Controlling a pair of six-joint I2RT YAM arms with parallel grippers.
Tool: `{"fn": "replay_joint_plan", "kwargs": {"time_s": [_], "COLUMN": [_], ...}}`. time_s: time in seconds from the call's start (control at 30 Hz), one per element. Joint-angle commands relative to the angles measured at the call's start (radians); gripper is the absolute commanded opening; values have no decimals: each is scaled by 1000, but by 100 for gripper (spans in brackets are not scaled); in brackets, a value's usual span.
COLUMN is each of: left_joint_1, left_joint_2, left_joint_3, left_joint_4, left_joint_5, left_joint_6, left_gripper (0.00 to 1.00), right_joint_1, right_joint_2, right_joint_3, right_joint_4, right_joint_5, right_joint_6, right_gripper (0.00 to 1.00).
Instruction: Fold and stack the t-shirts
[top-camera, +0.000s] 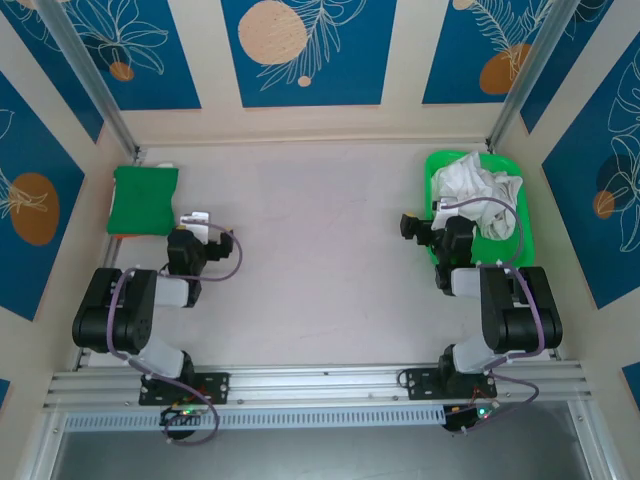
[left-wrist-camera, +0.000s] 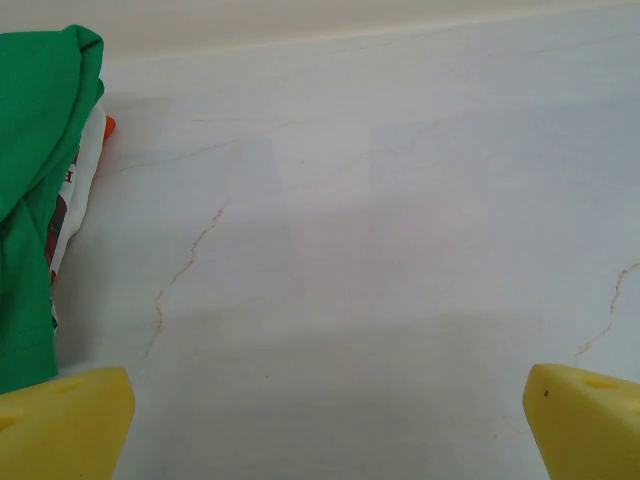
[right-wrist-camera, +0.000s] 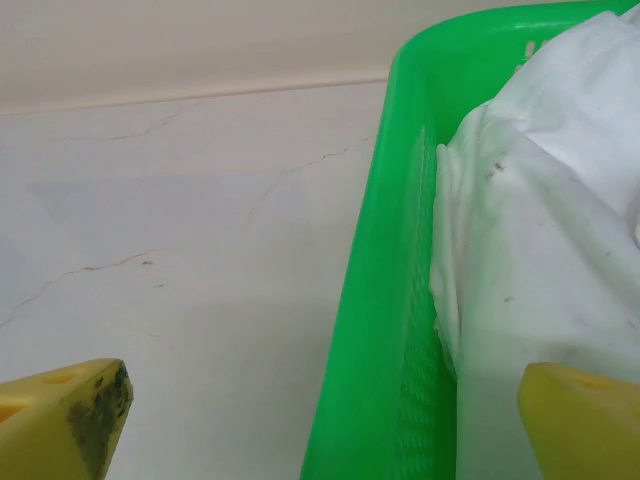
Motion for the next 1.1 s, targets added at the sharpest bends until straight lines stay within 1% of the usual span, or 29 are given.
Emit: {"fn": "replay_joint_plan", "kwargs": {"time_s": [0.0, 0.57, 0.63, 0.7, 0.77, 0.83, 0.9, 1.0, 1.07], "left_joint_1": [-4, -5, -11, -22, -42, -77, -113, -175, -234], "left_joint_2": [3, 2, -16, -79, -165, -254, -324, -381, -389], "left_joint_3": [12, 8, -12, -36, -40, -32, -11, 47, 88], "left_joint_4": [11, 17, 44, 35, -31, -116, -184, -283, -319], "left_joint_5": [21, 18, 9, 0, -7, -19, -22, 3, 23], "left_joint_6": [17, 19, 21, 36, 58, 92, 131, 163, 186], "left_gripper": [100, 100, 100, 100, 100, 100, 100, 100, 100], "right_joint_1": [9, 13, 29, 52, 82, 103, 119, 129, 124], "right_joint_2": [12, 6, -16, -53, -105, -182, -250, -350, -401], "right_joint_3": [-23, -29, -31, -36, -29, -11, -8, 22, 67], "right_joint_4": [1, 9, -6, -26, -88, -197, -251, -366, -467], "right_joint_5": [13, 13, 15, 28, 58, 68, 76, 72, 68], "right_joint_6": [12, 5, -14, -40, -63, -70, -76, -64, -31], "right_gripper": [99, 99, 99, 99, 99, 99, 99, 99, 99]}}
